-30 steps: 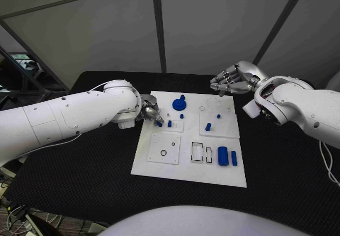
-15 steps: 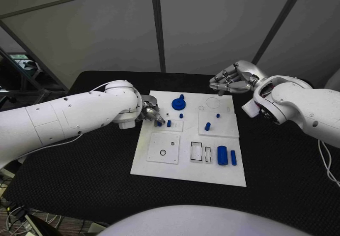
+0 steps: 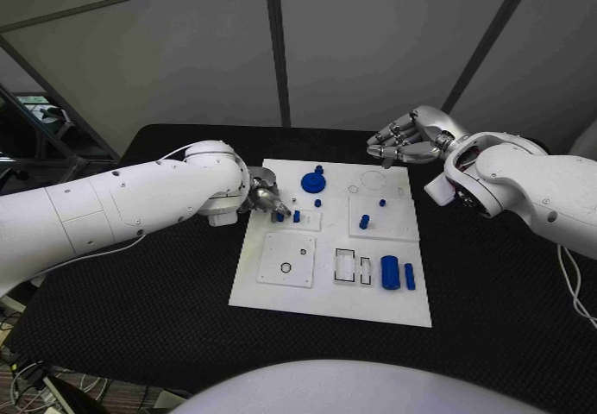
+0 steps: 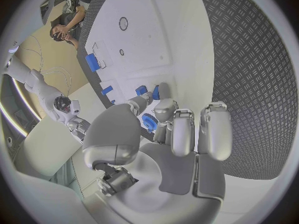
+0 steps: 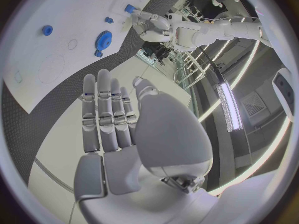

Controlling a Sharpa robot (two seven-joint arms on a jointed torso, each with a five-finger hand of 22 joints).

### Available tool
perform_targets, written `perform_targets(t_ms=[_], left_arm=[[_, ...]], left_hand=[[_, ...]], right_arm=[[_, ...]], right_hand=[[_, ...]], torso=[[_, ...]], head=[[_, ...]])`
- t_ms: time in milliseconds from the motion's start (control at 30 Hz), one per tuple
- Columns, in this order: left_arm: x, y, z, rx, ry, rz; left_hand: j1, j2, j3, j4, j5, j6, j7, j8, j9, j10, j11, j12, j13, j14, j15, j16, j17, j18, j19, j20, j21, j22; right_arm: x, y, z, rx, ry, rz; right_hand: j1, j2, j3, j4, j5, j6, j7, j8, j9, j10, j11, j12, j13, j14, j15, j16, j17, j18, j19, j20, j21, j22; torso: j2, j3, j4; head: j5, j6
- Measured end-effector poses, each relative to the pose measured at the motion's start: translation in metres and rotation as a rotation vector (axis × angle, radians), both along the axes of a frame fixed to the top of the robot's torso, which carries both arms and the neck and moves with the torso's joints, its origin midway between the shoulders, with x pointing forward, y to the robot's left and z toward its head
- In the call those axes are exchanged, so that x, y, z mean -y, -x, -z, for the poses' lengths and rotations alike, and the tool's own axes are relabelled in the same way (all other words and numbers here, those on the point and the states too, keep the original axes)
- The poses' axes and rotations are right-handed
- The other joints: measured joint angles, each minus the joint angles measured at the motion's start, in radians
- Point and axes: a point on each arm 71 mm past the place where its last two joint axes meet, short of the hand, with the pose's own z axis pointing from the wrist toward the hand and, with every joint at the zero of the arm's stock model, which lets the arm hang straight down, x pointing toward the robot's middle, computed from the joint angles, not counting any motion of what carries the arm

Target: Assemble the parts on the task board

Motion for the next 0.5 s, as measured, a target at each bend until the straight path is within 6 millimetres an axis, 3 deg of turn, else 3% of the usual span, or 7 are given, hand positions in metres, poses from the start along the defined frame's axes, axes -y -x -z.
perform_targets(t_ms=[167, 500], left_arm=[[-0.0006, 0.0001, 0.0004, 0.000, 0.000, -0.002], [-0.0053, 0.0016, -0.0009, 0.012, 0.006, -0.015]], left_hand=[[-0.030, -0.024, -0.064, 0.022, 0.000, 0.007, 0.000, 0.000, -0.005, 0.004, 0.003, 0.000, 0.003, 0.000, 0.000, 0.000, 0.000, 0.000, 0.000, 0.000, 0.000, 0.000], [-0.031, -0.025, -0.155, 0.045, 0.000, 0.011, -0.004, -0.005, -0.013, 0.004, 0.003, 0.005, 0.012, 0.000, 0.000, 0.000, 0.000, 0.000, 0.000, 0.000, 0.000, 0.000]], right_arm=[[0.0003, -0.0002, 0.0001, 0.000, 0.000, 0.001], [0.0011, -0.0004, 0.0008, -0.002, 0.001, 0.002]], right_hand=[[0.000, 0.000, 0.000, 0.000, 0.000, 0.000, 0.000, 0.000, 0.000, 0.000, 0.000, 0.000, 0.000, 0.000, 0.000, 0.000, 0.000, 0.000, 0.000, 0.000, 0.000, 0.000], [-0.004, 0.004, -0.002, 0.002, 0.000, -0.004, 0.004, 0.000, 0.000, 0.000, 0.000, 0.000, 0.000, 0.000, 0.000, -0.001, 0.000, 0.000, 0.000, 0.000, 0.000, -0.001]], torso=[[0.000, -0.0002, 0.0000], [0.000, -0.0007, 0.0010]], head=[[0.000, 0.000], [-0.001, -0.001]])
